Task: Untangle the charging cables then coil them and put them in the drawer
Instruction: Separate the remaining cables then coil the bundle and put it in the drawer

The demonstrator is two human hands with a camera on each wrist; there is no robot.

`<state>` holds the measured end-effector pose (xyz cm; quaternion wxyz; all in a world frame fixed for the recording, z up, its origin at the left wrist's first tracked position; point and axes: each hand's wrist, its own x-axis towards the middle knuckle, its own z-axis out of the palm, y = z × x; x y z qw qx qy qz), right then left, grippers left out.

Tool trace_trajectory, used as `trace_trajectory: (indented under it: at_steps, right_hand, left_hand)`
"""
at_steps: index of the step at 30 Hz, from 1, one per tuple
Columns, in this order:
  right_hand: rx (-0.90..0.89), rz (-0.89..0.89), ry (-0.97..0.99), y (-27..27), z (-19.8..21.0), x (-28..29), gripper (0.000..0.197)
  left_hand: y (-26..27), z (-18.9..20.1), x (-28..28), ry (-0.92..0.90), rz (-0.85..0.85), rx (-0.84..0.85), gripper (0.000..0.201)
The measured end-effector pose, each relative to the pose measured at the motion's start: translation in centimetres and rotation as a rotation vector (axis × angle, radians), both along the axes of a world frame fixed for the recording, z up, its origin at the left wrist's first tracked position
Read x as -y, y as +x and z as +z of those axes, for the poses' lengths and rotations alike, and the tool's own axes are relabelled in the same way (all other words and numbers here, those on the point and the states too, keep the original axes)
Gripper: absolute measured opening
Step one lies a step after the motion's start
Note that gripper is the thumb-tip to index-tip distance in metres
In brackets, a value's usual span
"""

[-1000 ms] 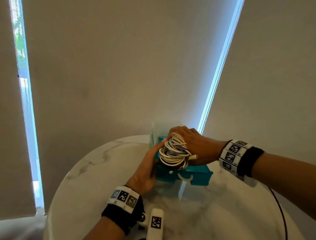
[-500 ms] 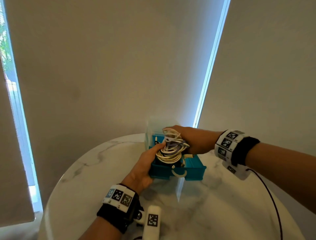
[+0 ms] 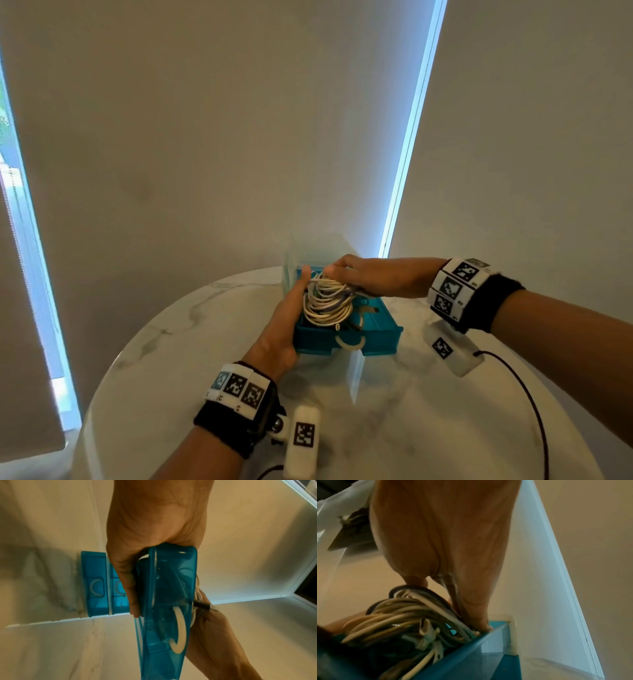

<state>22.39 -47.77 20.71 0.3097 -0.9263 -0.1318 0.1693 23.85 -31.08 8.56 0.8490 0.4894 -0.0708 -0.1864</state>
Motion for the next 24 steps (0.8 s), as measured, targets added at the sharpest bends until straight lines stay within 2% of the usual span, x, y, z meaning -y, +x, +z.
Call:
trace_trajectory:
  at_steps: [1,3,6,9,13,15,17,19,22,24]
  right_hand:
    - [0.011,0.008,-0.032,-0.2,-0.2,-0.2,0.058]
    - [0.051,0.029,-0.067,0.2,-0.8,-0.3,0.069]
    - [0.169,0.013,-0.136,0.5,-1.6,0.3,0.084]
    - [0.245,-0.070,-0.197,0.8,-1.9,1.0,0.074]
    - [0.384,-0.134,-0.450,-0.2,-1.0,0.6,0.069]
    - [0.320,-0.128,-0.539,-0.4,-1.1,0.1,0.070]
    - [0.212,-0.135,-0.535,0.2,-1.6,-0.4,0.071]
    - [0.085,-0.194,-0.430,0.8,-2.2,-0.3,0.071]
    - [-0.141,-0.342,-0.161,0.8,-2.9,0.0,0.070]
    - [-0.097,-0.349,-0.162,1.3,-3.3,0.4,0.068]
  left_hand:
    - [0.1,0.1,-0.1,0.006,-0.026,0.006,0.067]
    - [0.3,0.1,0.0,0.010,-0.049,0.031,0.064]
    - [0.7,-0.7,0.4,0.034,0.027,0.028,0.063]
    - [1.0,-0.7,1.0,0.040,0.098,-0.009,0.045]
    - [1.4,-0.8,1.6,0.092,0.153,-0.018,0.035]
    - [1.4,-0.9,1.9,0.129,0.176,-0.019,0.035]
    - [1.5,-0.8,1.8,0.156,0.173,0.001,0.032]
    - [1.6,-0.5,1.4,0.199,0.136,0.012,0.034]
    - [2.6,0.2,0.8,0.260,0.065,0.028,0.044]
    - [3.6,0.4,0.6,0.302,0.037,0.014,0.049]
